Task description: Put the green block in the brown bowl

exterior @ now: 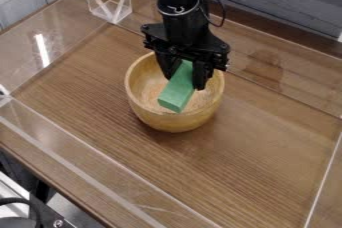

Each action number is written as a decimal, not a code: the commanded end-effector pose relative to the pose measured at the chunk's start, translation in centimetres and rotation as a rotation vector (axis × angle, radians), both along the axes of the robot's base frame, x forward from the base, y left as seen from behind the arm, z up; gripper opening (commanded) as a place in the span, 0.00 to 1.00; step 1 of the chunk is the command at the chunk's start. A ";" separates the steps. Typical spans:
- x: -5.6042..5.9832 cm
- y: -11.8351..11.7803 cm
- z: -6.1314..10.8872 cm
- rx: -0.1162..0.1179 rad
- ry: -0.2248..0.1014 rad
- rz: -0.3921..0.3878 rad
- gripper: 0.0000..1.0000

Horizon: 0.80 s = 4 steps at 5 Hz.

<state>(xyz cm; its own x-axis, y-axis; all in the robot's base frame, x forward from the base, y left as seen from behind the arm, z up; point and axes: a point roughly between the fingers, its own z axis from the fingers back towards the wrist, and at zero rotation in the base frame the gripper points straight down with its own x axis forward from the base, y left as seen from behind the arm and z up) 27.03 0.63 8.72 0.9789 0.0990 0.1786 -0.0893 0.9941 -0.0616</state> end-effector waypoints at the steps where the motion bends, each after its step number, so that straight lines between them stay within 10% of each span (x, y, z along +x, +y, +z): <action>1: 0.8 0.3 0.7 0.003 -0.034 0.010 0.00; 2: 1.2 0.2 0.7 0.003 -0.034 0.007 1.00; 4: 2.8 -1.0 2.0 -0.021 -0.034 -0.008 1.00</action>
<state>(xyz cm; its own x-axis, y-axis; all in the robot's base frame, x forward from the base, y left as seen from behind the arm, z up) 28.94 -0.28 9.26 0.9833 0.0969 0.1540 -0.0852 0.9931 -0.0804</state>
